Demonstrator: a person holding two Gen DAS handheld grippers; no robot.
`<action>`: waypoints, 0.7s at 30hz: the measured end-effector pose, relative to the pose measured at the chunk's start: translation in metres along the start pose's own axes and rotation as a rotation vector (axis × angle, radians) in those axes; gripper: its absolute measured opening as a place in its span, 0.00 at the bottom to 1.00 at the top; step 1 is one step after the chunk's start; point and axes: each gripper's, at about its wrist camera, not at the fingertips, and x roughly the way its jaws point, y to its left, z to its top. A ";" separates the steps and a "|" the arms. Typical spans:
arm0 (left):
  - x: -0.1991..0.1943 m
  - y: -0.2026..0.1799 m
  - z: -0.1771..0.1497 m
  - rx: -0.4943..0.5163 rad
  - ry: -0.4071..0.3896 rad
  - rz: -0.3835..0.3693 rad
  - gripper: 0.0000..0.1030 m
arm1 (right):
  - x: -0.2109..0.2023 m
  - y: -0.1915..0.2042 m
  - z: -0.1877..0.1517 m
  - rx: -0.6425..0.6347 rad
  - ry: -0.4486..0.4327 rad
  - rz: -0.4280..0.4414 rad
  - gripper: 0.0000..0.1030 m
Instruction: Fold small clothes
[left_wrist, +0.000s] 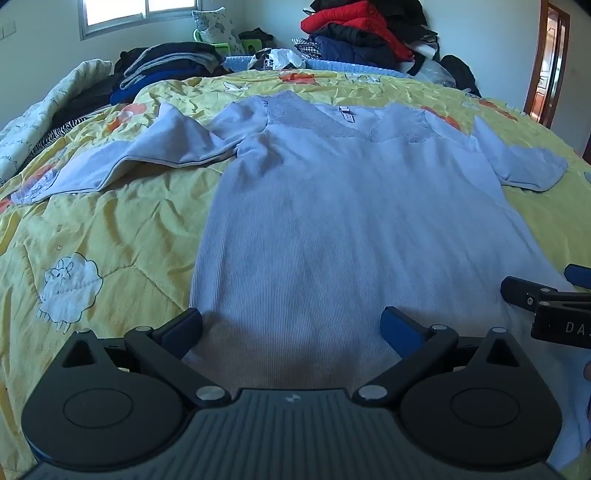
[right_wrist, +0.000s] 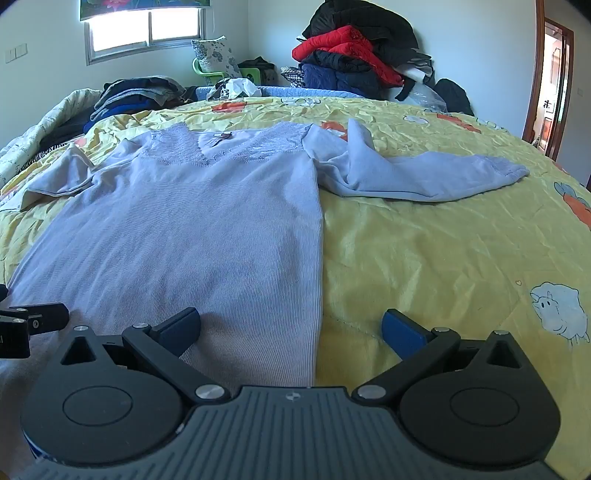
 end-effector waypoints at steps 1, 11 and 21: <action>0.000 0.000 -0.001 0.000 -0.001 0.001 1.00 | 0.000 0.000 0.000 0.000 0.000 0.000 0.99; -0.005 0.000 -0.003 0.005 -0.022 -0.002 1.00 | 0.000 0.000 0.000 0.000 0.000 0.001 0.99; -0.012 -0.005 -0.007 -0.002 -0.016 0.047 1.00 | -0.001 0.000 0.000 0.000 0.000 0.000 0.99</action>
